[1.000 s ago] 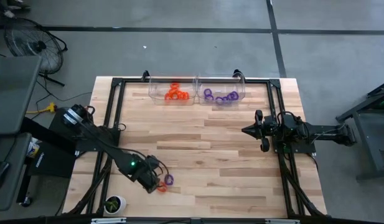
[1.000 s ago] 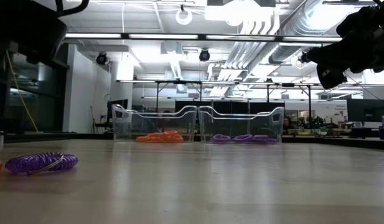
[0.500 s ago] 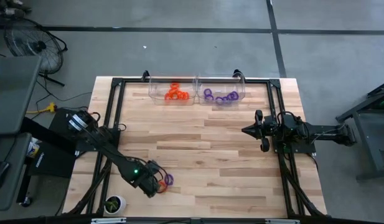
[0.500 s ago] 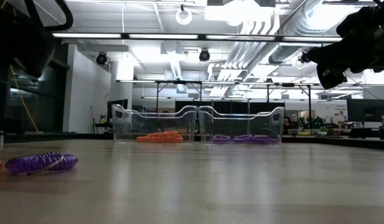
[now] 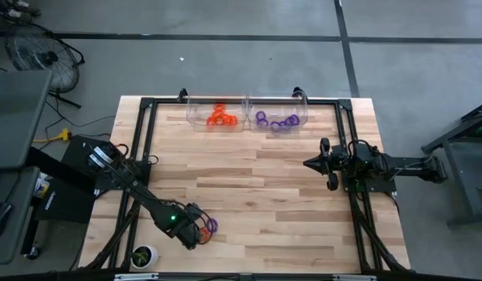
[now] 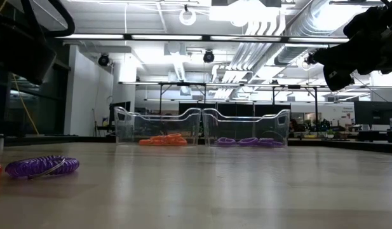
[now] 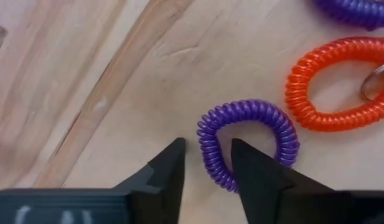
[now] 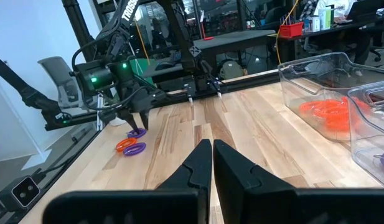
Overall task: Sort spring keychains
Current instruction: Put the violet spring keychain into the right transparent bin
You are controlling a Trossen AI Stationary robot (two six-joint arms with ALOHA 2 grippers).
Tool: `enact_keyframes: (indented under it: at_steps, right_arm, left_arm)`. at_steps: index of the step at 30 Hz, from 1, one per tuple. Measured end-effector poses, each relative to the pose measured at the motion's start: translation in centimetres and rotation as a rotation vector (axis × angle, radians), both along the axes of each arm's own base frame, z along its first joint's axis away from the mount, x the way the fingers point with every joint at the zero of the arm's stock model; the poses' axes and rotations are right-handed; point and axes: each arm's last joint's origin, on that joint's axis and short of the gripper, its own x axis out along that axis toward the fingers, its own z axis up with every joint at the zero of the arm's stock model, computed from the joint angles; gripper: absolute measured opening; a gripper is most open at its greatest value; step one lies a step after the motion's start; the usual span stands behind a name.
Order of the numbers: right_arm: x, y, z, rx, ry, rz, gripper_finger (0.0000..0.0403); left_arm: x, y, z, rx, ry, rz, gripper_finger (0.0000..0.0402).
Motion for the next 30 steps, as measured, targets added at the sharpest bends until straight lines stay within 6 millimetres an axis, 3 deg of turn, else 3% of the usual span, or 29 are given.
enact_keyframes:
  at_steps: [10,17,30]
  right_arm:
    - [0.0,0.0,0.0,0.0,0.001,0.0,0.0012]
    - [0.0,0.0,0.0,0.0,0.0,0.0,0.0012]
    - [0.0,0.0,0.0,0.0,0.0,0.0,0.0012]
  left_arm:
    - [0.0,0.0,-0.1,-0.004,0.005,-0.091,0.0012]
    - [0.0,0.0,0.0,-0.001,0.0,-0.124,0.0004]
    - [-1.0,2.4,4.7,0.082,-0.141,-0.086,0.0001]
